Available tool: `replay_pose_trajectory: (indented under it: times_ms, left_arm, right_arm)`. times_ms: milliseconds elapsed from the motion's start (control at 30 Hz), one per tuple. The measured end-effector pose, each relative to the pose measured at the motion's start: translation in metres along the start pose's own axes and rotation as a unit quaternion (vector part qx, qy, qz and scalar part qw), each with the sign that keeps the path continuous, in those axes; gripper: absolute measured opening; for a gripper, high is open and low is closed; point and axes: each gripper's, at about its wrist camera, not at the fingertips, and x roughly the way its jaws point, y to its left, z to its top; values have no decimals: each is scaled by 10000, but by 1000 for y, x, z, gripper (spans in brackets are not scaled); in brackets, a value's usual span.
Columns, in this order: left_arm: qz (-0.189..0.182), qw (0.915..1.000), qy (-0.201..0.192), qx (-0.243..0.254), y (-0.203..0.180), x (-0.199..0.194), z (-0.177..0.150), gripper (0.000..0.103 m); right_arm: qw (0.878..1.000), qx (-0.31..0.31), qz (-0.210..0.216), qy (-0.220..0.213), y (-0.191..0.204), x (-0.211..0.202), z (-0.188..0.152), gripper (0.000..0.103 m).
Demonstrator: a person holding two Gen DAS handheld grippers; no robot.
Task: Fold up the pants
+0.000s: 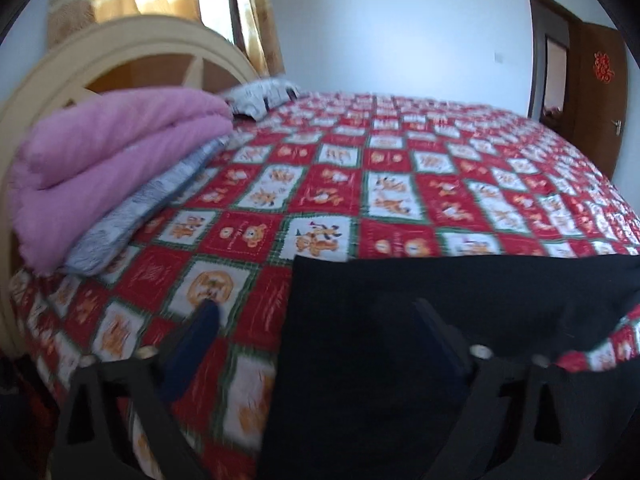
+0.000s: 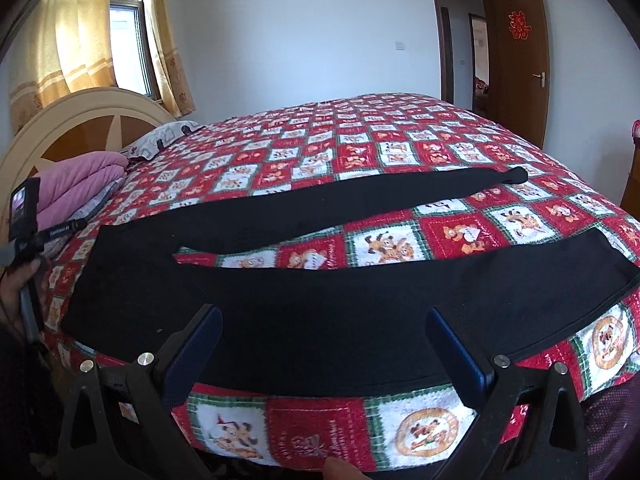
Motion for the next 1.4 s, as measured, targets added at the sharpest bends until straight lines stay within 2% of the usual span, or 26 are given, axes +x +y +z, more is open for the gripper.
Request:
replay_pose_trajectory:
  times_ms: [33,133,200,233,267,333,433,533,567,633,700,767,800,967,1100,1400]
  left_arm:
    - [-18,9999,119,55,2,13,4,82]
    - [-217,9988,428,72,7,43,13,79]
    - [-222,9977,600,212,5,59,16,76]
    - [-234,9971,675,253,2,65,17,69]
    - [-350,9964,742,229,4,74,20,64]
    - [-617,9935,940,179,3,86,21,48]
    - [-586,9907,1207,236,3,104,18,42]
    - [-1164,9863,1145,-231,20,108,14,35]
    - [-1344,9834,1141,-436,28,111,13,34]
    - [-1509,9812,1075,-548,34,113,10,30]
    - [-1584,9812,964,-535,33,114,7,29]
    - [-1587,9817,921,-517,32,114,7,28]
    - [-1576,9820,915,-488,32,114,8,28]
    - [-1523,9835,893,-398,32,116,9,28]
    - [-1458,9851,855,-324,31,117,9,28]
    - [-1463,9856,781,-334,29,117,7,28]
  right_arm:
    - [10000,-46,-55,7,-4,4,0,102]
    - [9995,-98,-289,29,-21,14,4,102]
    - [9990,-81,-429,65,-36,19,8,102]
    - [9986,-62,-512,106,-44,23,11,102]
    - [9983,-48,-558,127,-50,26,13,102]
    - [9978,-38,-642,157,-64,33,20,102]
    - [9979,55,-628,168,-85,39,31,102]
    - [9972,127,-732,5,-112,43,52,101]
    - [9967,136,-797,-47,-120,45,59,98]
    - [9962,175,-858,-13,-141,54,76,83]
    - [9957,331,-864,110,-165,67,96,67]
    - [9942,614,-862,185,-190,79,116,58]
    - [9933,666,-927,206,-197,85,125,57]
    - [9879,856,-1238,365,-230,122,167,57]
    - [9839,1197,-1168,628,-252,161,190,57]
    - [9824,1100,-1010,1122,-278,251,212,57]
